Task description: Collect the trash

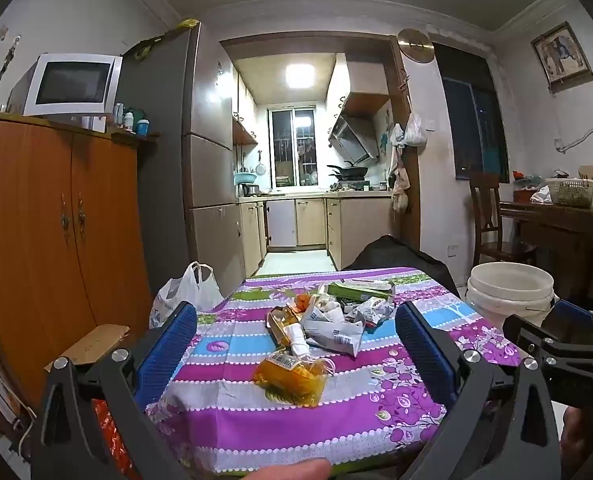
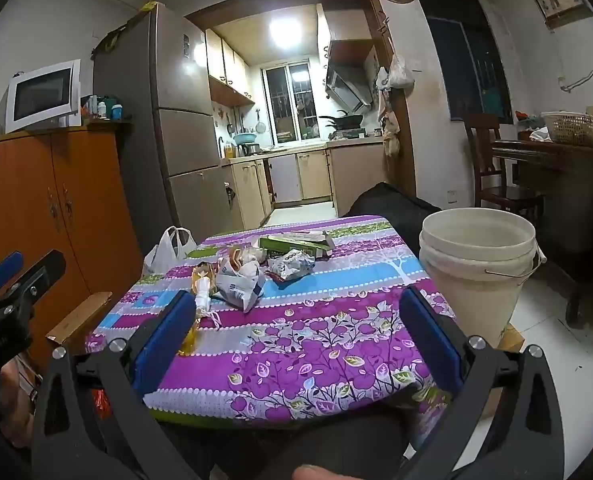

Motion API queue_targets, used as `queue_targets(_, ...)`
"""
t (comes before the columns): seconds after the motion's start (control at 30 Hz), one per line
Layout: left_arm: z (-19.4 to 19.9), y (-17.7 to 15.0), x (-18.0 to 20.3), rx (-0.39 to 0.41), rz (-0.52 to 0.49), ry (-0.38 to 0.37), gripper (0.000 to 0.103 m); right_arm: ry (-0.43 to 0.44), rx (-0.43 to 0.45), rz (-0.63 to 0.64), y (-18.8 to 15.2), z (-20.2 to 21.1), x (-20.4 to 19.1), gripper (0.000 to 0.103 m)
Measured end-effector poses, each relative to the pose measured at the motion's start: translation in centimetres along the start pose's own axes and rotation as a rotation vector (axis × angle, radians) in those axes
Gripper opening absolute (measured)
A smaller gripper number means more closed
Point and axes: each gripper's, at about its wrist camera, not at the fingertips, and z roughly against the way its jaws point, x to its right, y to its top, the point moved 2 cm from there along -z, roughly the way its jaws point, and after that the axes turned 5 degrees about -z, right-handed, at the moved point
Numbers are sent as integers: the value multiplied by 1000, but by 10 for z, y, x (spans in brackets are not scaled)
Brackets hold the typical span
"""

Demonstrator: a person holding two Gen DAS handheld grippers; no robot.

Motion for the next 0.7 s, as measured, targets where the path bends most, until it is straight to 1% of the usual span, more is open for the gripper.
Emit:
queue_targets(0.03, 0, 0, -2, -7, 20, 1, 99, 0, 0, 1, 0, 0, 0, 98)
queue_targets(0.17, 1, 1, -2, -10, 15, -7, 99, 1, -2, 0, -1, -1, -1, 98)
queue_targets(0.2, 2, -6, -5, -3, 23, -13, 99, 1, -2, 0, -1, -1, -1, 98)
queue_targets(0.4, 4, -8, -5, -13, 11, -31, 99, -2, -9, -3, -8, -3, -5, 98)
queue_targets(0.47, -4, -4, 0, -30, 8, -37, 99, -2, -11, -6, -4, -2, -4, 98)
queue_targets(0.7, -5, -5, 1, -36, 8, -34, 99, -5, -17, -10, -4, -4, 1, 98)
